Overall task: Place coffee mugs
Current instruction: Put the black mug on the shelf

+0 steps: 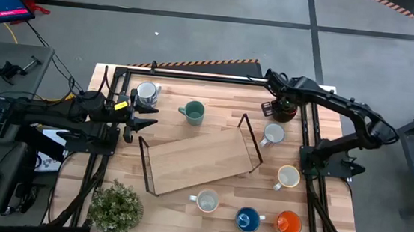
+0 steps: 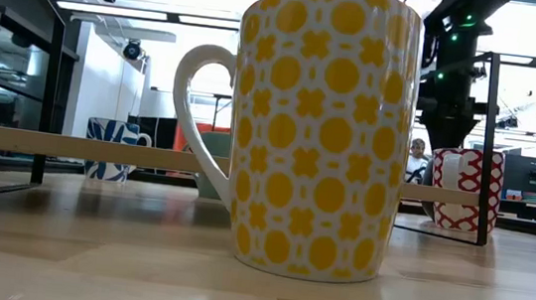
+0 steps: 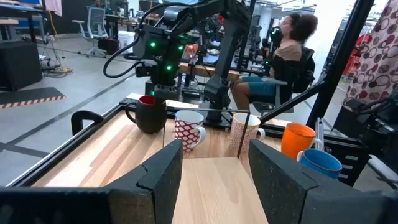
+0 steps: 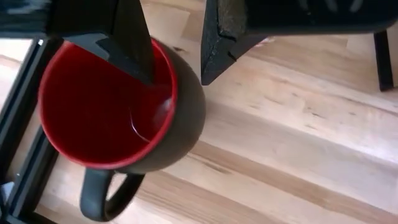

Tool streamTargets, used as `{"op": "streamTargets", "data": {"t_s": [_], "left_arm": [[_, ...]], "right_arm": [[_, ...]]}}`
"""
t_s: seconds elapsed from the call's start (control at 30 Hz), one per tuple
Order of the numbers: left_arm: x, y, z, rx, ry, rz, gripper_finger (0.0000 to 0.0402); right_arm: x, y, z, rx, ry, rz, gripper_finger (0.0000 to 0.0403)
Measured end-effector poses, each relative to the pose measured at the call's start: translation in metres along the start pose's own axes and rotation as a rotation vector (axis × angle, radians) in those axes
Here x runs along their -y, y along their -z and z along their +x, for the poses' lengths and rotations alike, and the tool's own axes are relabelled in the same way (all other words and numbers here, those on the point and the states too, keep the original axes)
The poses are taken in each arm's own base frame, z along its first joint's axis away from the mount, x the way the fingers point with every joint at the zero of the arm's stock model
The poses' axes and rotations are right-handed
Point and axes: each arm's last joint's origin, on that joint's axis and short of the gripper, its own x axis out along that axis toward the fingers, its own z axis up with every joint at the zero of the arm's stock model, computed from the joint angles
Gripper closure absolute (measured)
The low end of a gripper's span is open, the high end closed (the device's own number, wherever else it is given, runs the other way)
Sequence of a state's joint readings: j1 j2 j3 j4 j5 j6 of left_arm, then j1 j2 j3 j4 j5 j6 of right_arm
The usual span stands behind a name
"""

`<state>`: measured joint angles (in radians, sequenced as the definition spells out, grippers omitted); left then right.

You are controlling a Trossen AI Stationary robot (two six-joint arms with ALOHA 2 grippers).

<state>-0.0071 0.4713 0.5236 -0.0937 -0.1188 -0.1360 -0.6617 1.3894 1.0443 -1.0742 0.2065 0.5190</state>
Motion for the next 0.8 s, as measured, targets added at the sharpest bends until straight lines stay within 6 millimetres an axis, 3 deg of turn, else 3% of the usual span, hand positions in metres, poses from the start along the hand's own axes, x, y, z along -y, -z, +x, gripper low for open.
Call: {"op": "streamTargets", "data": {"t_s": [0.8], "left_arm": [[0.000,0.000,0.000,-0.001,0.000,-0.001,0.0227]], "right_arm": [[-0.019,-0.021,0.055,-0.053,0.122,-0.016,0.0295]]}}
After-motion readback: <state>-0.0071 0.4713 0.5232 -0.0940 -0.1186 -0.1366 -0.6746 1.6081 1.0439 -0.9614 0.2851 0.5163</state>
